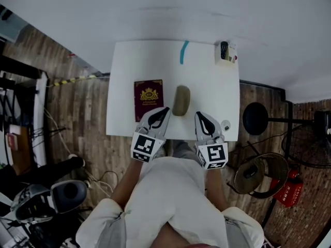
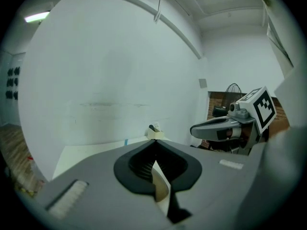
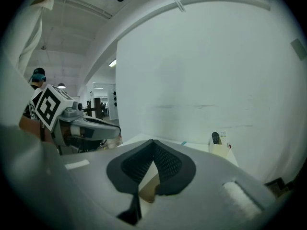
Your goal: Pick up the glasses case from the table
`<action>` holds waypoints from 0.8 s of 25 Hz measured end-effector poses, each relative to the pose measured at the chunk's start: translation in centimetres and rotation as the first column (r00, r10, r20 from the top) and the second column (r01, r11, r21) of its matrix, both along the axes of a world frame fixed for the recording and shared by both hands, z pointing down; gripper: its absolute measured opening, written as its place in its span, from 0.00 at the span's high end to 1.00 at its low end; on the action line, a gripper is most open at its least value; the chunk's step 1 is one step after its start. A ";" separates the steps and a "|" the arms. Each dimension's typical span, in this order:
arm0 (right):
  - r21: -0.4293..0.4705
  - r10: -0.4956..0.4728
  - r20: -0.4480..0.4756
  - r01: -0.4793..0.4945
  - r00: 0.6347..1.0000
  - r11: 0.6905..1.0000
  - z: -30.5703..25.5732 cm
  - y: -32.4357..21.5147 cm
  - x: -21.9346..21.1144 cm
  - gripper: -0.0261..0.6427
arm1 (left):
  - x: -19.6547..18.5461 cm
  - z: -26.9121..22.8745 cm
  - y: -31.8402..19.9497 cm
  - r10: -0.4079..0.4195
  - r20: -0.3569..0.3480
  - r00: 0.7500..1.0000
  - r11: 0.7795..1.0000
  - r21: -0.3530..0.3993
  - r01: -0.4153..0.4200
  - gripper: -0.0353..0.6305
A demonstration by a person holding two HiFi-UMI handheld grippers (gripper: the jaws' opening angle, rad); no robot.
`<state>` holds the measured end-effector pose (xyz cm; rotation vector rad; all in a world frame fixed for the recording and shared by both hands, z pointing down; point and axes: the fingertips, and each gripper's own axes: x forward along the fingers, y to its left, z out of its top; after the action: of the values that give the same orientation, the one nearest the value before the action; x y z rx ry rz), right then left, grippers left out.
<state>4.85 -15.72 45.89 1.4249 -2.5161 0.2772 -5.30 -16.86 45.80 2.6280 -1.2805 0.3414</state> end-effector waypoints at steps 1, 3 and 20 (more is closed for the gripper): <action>-0.010 -0.005 -0.003 0.005 1.000 1.000 0.3 -0.7 0.4 0.95 | 0.4 0.3 -0.6 -0.001 0.005 1.000 1.000 -0.007 0.001 0.92; -0.030 -0.016 -0.009 0.016 1.000 0.999 1.1 -1.9 1.1 0.95 | 1.0 0.8 -1.7 -0.005 0.013 1.000 1.000 -0.023 0.006 0.92; -0.153 -0.119 0.032 0.123 0.992 0.981 5.3 -9.2 4.0 0.95 | 4.2 5.2 -7.7 -0.068 0.120 0.990 0.985 -0.151 0.086 0.92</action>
<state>8.88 -24.95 51.20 1.2116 -2.5247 0.4576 -1.14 -24.56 51.00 2.4529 -1.3282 0.5622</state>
